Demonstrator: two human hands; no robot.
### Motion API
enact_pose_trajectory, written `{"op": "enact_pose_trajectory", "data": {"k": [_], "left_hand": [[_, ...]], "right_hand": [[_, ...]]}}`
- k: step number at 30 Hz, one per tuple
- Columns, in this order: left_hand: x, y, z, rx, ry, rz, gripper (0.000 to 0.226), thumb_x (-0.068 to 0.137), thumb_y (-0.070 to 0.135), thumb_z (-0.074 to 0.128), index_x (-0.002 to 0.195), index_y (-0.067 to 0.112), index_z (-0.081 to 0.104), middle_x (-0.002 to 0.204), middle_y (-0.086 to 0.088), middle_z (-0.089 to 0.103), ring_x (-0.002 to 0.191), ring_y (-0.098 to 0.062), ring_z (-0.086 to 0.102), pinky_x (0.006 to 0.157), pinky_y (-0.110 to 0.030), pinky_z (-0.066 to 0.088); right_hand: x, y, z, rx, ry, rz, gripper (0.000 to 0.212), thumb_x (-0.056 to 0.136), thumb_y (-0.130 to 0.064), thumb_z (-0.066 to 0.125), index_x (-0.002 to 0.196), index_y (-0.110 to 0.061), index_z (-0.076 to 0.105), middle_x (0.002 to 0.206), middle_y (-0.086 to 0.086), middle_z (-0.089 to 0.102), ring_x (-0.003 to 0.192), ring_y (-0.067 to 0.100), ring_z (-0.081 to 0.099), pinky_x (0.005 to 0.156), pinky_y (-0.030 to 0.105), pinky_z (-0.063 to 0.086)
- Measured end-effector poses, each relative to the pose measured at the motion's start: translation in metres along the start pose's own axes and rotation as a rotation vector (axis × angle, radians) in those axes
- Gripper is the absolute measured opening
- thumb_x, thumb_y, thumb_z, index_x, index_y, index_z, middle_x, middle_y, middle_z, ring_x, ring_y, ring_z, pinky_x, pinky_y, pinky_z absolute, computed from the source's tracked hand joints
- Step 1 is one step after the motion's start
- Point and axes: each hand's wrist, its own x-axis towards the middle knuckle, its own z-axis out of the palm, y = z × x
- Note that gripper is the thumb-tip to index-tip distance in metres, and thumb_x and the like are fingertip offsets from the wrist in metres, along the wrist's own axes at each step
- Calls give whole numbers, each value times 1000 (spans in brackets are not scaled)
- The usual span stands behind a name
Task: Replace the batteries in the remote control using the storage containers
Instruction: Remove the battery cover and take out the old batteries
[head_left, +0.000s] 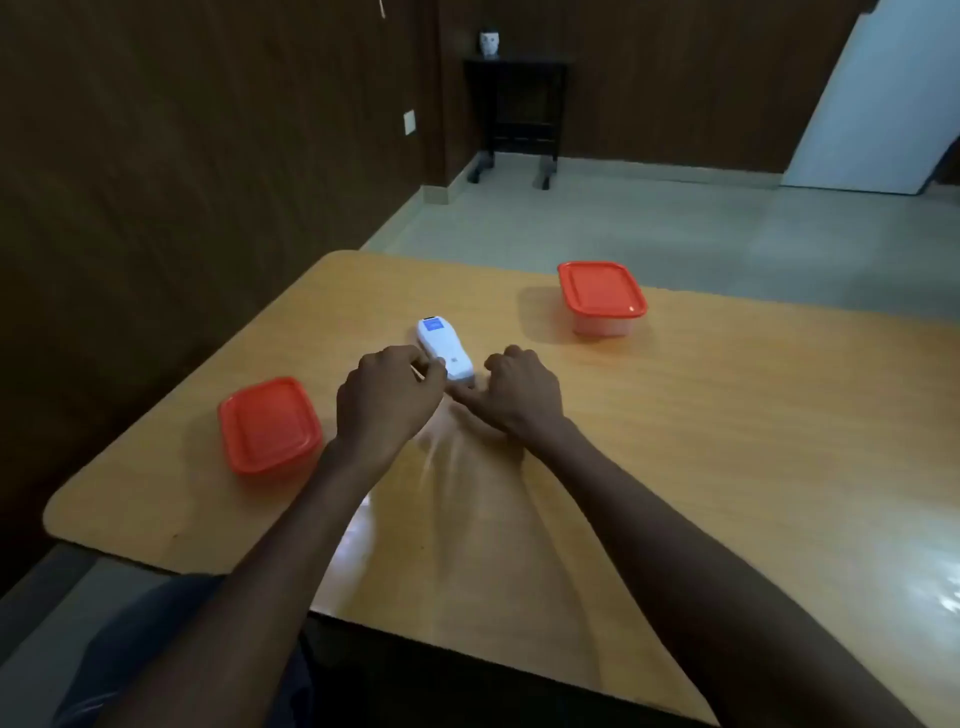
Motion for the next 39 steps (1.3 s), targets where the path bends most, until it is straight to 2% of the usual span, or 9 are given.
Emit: {"op": "enact_pose_trajectory", "data": {"k": [5, 11, 14, 17, 23, 26, 29, 33, 39], "left_hand": [[10, -10, -5, -16, -12, -68, 28, 91, 48, 56, 93, 26, 73, 101, -4, 73, 93, -30, 65, 76, -34, 50], [-7, 13, 19, -394, -367, -164, 47, 90, 60, 51, 78, 18, 69, 92, -9, 73, 90, -31, 70, 84, -42, 59], [-33, 40, 36, -801, -556, -249, 48, 97, 51, 55, 111, 8, 70, 104, -12, 75, 84, -23, 70, 78, -41, 63], [-73, 65, 48, -1043, -645, -282, 34, 105, 30, 52, 129, 7, 60, 114, -13, 74, 88, -23, 74, 64, -33, 62], [-133, 90, 59, -1149, -816, -253, 21, 107, 23, 47, 116, 27, 66, 114, -9, 70, 100, -34, 67, 85, -55, 61], [-156, 100, 65, -1089, -813, -194, 22, 108, 27, 43, 108, 37, 63, 107, 6, 72, 95, -17, 70, 80, -39, 61], [-169, 102, 78, -1067, -739, -181, 24, 108, 30, 43, 125, 33, 59, 120, 1, 71, 104, -15, 69, 80, -36, 62], [-170, 106, 84, -1068, -604, -148, 28, 104, 37, 48, 128, 30, 61, 115, 9, 73, 104, -7, 70, 82, -29, 61], [-169, 108, 82, -1099, -498, -144, 38, 102, 33, 54, 140, 26, 59, 117, 7, 73, 107, -12, 70, 86, -42, 63]], "right_hand": [[16, -26, 8, 93, 28, 113, 50, 76, -61, 68, 73, -13, 55, 87, 3, 49, 89, 27, 57, 62, 32, 33], [-52, 3, -21, 240, 269, 213, 63, 75, -75, 62, 53, -18, 49, 64, 0, 47, 65, 20, 51, 49, 32, 25], [-107, 26, -43, 277, 356, 156, 41, 78, -60, 71, 81, -19, 73, 72, -1, 57, 64, 15, 53, 54, 35, 43], [-154, 48, -72, 397, 270, 173, 42, 78, -48, 79, 107, -20, 72, 91, -5, 68, 70, 9, 63, 62, 28, 54], [-211, 82, -112, 886, -1, 390, 40, 98, -50, 54, 128, -25, 62, 108, -2, 70, 79, 16, 72, 49, 29, 54], [-227, 89, -107, 830, 53, 377, 32, 103, -43, 49, 122, -20, 60, 104, -1, 70, 75, 13, 71, 46, 23, 51], [-231, 91, -100, 800, 59, 375, 30, 105, -41, 46, 119, -18, 56, 99, 0, 70, 67, 9, 69, 46, 21, 50], [-225, 87, -98, 732, 154, 330, 28, 104, -42, 45, 111, -16, 53, 101, -3, 68, 81, 5, 68, 57, 25, 56], [-220, 80, -94, 607, 236, 267, 26, 106, -36, 45, 113, -12, 52, 106, -1, 65, 87, 16, 66, 65, 44, 58]]}}
